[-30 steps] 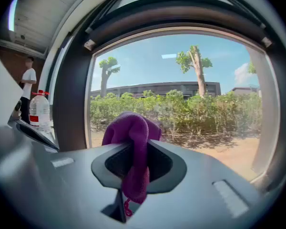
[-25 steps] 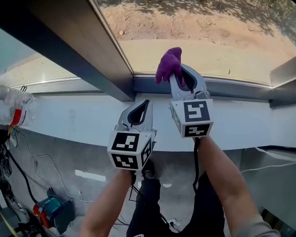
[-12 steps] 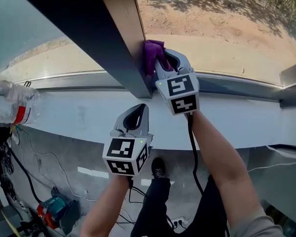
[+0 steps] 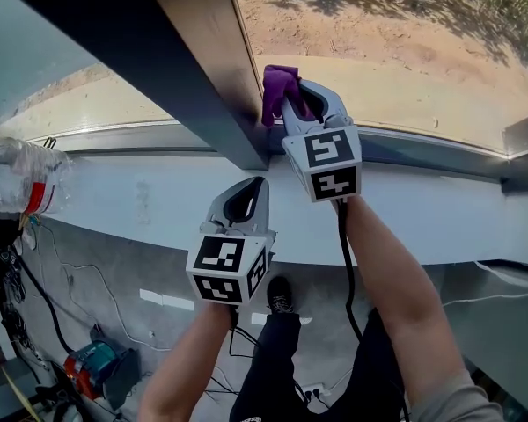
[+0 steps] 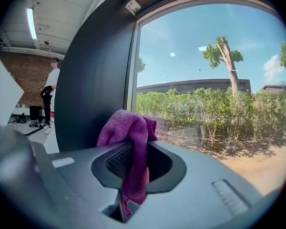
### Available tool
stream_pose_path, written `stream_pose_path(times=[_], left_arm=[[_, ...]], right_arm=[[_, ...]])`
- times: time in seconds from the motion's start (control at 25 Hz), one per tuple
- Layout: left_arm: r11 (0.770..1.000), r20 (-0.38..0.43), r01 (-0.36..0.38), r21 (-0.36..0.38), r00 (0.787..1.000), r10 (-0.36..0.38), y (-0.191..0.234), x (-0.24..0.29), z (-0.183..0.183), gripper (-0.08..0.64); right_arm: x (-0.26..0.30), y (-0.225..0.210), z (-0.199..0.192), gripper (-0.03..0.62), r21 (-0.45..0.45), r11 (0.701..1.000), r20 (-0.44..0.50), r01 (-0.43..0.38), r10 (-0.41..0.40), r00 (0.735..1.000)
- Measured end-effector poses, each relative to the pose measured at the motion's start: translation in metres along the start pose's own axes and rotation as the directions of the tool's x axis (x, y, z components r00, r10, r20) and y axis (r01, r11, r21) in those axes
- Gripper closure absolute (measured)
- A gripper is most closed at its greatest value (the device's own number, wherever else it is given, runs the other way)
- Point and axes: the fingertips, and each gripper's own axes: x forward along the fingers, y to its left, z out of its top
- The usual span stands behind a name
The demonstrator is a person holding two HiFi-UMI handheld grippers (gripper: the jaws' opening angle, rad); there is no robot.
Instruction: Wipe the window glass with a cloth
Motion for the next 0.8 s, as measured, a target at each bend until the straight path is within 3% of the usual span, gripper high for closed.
stream_pose_path(times=[0.32,0.8], left_arm=[[0.999,-0.002,0.037,0.01,0.999,-0.037,-0.043,0.029,0.009,0.56],[0.986,-0.032,0.153,0.061,0.988,-0.152,-0.159,0.083,0.017,0.56]], right_arm=[[-0.037,-0.054,-0.01,0.506,0.02,0.998,-0.002,0.062,-0.062,0.998],[-0.127,-0.173,-0.031,0.505,0.032,0.982,-0.018,0.184,-0.183,0.983]])
